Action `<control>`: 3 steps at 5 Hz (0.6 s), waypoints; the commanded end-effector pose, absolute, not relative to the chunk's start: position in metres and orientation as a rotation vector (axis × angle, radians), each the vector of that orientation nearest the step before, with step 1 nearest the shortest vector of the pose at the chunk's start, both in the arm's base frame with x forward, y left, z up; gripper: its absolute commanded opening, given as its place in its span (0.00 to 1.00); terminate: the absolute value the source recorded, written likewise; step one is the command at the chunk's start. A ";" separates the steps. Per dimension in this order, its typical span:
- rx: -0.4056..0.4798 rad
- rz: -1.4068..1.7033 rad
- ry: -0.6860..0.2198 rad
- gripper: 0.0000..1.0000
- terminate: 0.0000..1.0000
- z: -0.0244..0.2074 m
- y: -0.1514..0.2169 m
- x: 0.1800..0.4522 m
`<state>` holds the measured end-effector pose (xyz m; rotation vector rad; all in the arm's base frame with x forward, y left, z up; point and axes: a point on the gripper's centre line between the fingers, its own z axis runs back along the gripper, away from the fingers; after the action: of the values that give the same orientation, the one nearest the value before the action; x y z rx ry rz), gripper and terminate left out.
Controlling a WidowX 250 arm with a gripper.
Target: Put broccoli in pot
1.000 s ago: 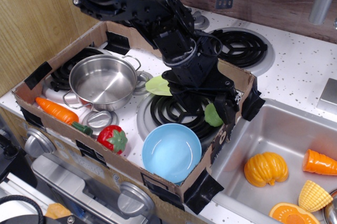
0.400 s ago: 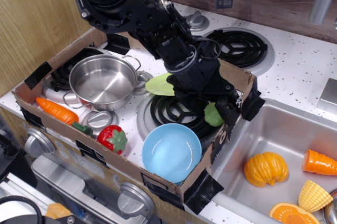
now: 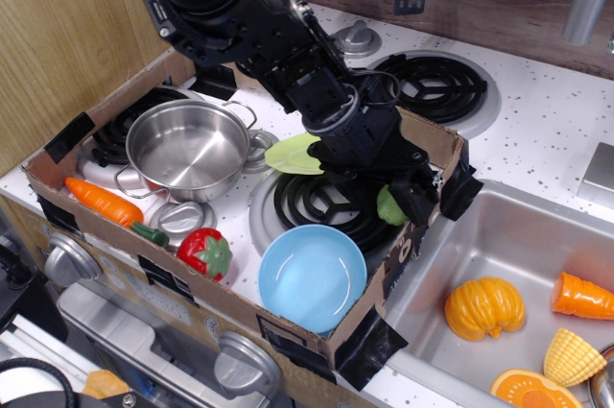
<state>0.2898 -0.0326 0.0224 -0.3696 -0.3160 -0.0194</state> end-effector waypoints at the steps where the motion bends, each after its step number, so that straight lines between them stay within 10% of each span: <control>1: -0.329 0.013 -0.344 0.00 0.00 0.040 -0.039 0.294; 3: -0.208 0.062 -0.351 0.00 0.00 0.096 -0.036 0.274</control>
<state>0.2657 -0.0290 0.0838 -0.2054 -0.3058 0.0758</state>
